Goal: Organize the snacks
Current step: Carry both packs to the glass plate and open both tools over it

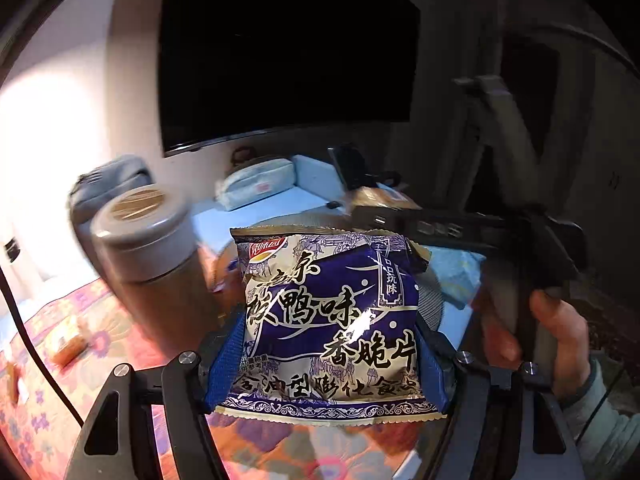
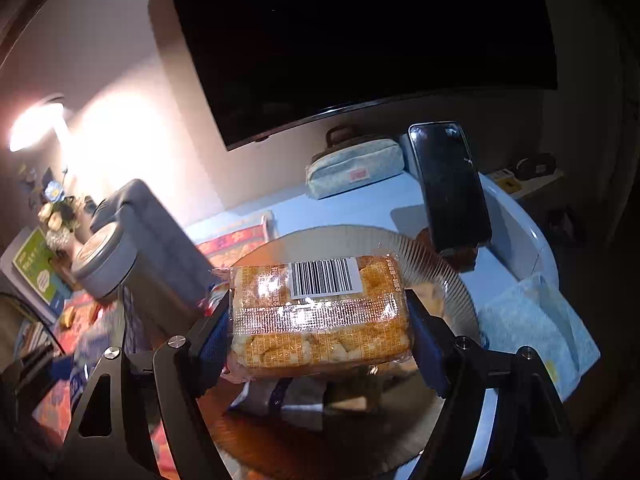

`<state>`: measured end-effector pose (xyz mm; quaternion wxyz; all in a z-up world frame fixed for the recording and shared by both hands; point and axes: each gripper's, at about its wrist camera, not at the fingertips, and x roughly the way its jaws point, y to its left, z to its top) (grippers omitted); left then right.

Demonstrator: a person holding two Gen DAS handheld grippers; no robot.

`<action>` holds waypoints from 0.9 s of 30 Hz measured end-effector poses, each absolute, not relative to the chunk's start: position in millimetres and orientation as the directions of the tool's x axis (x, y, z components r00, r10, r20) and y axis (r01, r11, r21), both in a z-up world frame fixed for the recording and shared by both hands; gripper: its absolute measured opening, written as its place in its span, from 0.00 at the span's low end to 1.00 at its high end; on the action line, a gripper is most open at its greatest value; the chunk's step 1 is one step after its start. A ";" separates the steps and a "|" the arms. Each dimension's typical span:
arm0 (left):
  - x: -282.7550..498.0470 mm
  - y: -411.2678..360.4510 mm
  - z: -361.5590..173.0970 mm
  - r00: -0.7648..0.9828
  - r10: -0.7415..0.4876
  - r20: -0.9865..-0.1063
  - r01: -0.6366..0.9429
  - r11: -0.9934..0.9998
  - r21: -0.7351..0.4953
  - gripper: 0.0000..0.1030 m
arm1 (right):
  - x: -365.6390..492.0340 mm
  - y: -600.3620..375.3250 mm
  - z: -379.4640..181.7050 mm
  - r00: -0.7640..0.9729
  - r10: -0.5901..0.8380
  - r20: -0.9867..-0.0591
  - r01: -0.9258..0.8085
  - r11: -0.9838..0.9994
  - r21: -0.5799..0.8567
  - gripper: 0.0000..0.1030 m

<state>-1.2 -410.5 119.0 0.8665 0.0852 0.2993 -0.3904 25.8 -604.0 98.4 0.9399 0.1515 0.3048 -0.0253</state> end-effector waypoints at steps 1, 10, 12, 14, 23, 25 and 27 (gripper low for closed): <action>-0.4 -415.9 118.2 0.514 -0.627 -0.585 0.731 0.677 -0.084 0.70 | 31.1 -609.1 98.3 0.813 0.046 -0.580 0.142 0.951 0.275 0.75; 11.1 -465.4 99.9 0.519 -0.595 -0.614 0.738 0.674 -0.030 0.70 | 74.2 -649.3 87.0 0.779 0.123 -0.615 0.141 0.921 0.363 0.75; 13.4 -475.9 96.6 0.530 -0.584 -0.615 0.737 0.676 -0.007 0.70 | 80.9 -649.4 86.6 0.773 0.129 -0.621 0.137 0.922 0.362 0.75; 12.0 -480.7 93.8 0.538 -0.581 -0.611 0.738 0.675 0.007 0.71 | 89.6 -648.3 86.4 0.766 0.137 -0.628 0.127 0.925 0.357 0.76; -2.3 -482.5 87.4 0.583 -0.571 -0.579 0.732 0.677 0.070 0.89 | 98.7 -646.4 78.0 0.731 0.167 -0.662 0.115 0.926 0.360 0.79; -4.3 -478.4 87.6 0.574 -0.577 -0.581 0.736 0.675 0.058 0.89 | 97.7 -647.5 76.2 0.728 0.176 -0.663 0.115 0.922 0.370 0.79; -4.9 -473.1 88.4 0.562 -0.588 -0.581 0.741 0.670 0.038 0.89 | 98.2 -647.0 75.7 0.728 0.182 -0.661 0.111 0.920 0.376 0.79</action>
